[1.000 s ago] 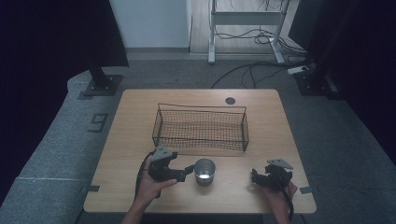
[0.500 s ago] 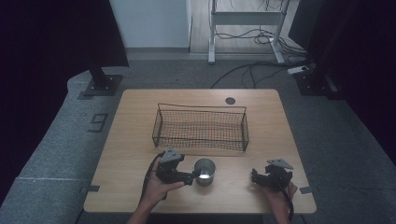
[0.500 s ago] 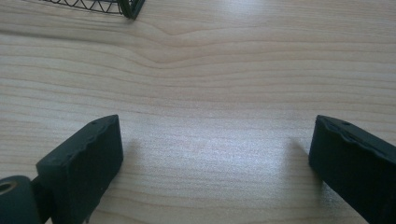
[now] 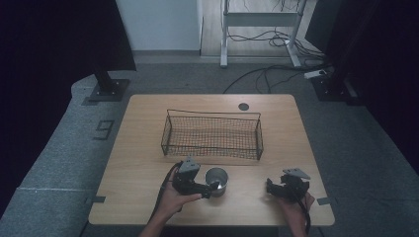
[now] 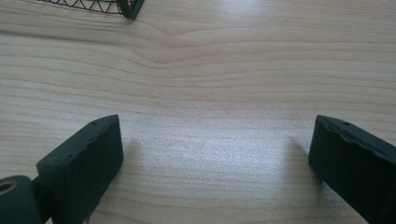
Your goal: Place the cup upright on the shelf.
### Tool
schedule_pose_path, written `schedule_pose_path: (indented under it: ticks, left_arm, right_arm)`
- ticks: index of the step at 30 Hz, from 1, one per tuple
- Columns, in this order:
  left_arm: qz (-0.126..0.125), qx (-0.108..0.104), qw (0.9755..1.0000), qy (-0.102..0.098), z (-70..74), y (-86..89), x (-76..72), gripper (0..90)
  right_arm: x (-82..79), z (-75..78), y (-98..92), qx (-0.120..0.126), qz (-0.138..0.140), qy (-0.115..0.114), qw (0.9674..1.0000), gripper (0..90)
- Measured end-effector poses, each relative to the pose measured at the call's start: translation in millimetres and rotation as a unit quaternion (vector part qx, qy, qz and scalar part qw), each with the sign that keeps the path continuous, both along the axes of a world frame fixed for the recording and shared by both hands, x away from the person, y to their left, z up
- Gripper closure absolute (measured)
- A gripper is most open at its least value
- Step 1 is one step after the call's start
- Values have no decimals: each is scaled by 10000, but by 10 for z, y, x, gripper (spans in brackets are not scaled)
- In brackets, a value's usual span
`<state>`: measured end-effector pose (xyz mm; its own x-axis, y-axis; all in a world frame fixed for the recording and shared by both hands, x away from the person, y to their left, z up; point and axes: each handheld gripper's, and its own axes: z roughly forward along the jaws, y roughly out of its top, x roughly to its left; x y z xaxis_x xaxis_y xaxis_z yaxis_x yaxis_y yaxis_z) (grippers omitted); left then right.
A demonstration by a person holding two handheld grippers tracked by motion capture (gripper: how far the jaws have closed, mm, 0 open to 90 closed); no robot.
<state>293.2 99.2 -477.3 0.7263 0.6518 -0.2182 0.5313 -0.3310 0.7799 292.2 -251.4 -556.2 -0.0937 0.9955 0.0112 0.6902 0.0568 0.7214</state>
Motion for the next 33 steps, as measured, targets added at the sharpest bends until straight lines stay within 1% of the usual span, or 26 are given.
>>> schedule_pose_path:
  ticks: [9,11,16,19,22,27,33]
  left_arm:
    - [-110,133,9998,76,-68,-117,3,6]
    - [-171,142,9997,105,-84,-142,0,0]
    - [-208,209,9995,113,-120,-187,-2,0]
    - [-201,294,9993,92,-141,-221,4,0]
    - [-203,288,9993,91,-149,-236,7,0]
    - [-201,342,9992,78,-173,-278,24,0]
    - [-131,393,9991,52,-221,-327,57,0]
  right_arm:
    - [-1,0,1,8,-8,4,10000,30]
    - [0,0,0,0,-5,-2,10000,31]
    - [-1,1,1,8,-12,3,10000,31]
    - [-1,0,0,1,-7,-3,10000,31]
    - [-1,0,0,2,-8,-3,10000,31]
    - [-1,0,0,-1,-6,-5,10000,31]
    - [-1,0,0,1,-7,-3,10000,31]
